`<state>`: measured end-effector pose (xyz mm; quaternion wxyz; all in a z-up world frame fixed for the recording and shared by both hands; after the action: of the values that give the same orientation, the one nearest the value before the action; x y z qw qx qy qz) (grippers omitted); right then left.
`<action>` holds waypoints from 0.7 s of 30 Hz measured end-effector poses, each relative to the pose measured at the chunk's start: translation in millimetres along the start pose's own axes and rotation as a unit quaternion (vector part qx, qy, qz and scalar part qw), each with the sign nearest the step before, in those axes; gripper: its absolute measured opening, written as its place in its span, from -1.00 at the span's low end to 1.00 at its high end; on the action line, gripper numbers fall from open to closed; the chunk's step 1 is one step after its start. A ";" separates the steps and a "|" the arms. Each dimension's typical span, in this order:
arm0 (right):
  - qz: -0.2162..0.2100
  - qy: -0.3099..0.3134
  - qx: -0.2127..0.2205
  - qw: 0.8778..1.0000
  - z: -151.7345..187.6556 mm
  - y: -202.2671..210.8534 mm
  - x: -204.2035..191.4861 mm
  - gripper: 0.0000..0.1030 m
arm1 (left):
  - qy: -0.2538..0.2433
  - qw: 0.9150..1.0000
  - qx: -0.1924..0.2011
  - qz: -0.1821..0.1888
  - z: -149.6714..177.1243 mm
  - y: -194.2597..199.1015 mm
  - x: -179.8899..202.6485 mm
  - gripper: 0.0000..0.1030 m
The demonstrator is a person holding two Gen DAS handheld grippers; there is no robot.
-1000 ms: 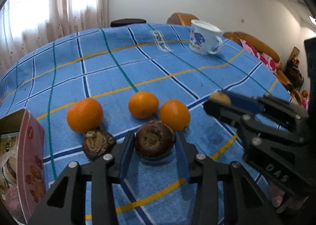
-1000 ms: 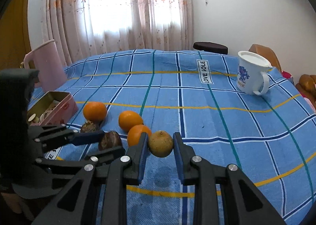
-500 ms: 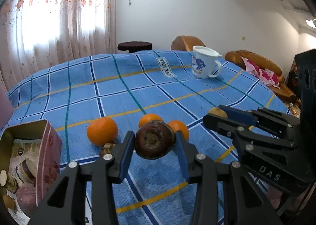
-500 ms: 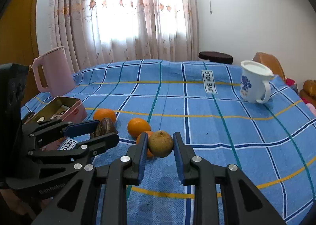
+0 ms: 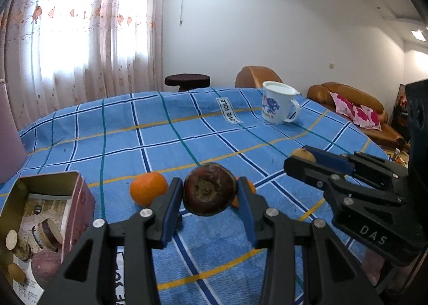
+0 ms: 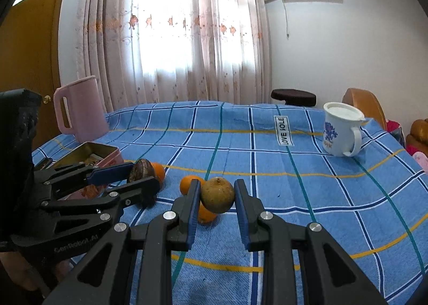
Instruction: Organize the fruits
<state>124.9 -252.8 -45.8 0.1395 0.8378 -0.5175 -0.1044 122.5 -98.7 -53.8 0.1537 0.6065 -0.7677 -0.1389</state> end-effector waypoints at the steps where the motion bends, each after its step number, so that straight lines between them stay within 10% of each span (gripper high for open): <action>1: 0.000 0.001 0.003 1.000 -0.2 1.4 -0.2 -0.47 | 0.000 1.000 0.001 0.000 0.2 0.9 0.5 -0.16; 21: 0.002 0.012 0.050 0.999 -1.9 20.0 -4.2 -0.47 | -0.004 0.999 0.046 -0.017 -0.9 17.8 1.8 -0.16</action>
<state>106.9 -257.3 -37.0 0.1037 0.8437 -0.5223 -0.0682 106.6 -96.4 -45.7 0.1207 0.6254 -0.7633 -0.1084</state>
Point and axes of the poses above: each gripper's, at about its wrist camera, not at the fingertips, and y roughly against the way its jaws point, x to its right, z to its underside, the point moved 1 cm from there along -y, roughly the way its jaws point, and after that the axes turned 6 degrees about x, right-handed, at the moved point
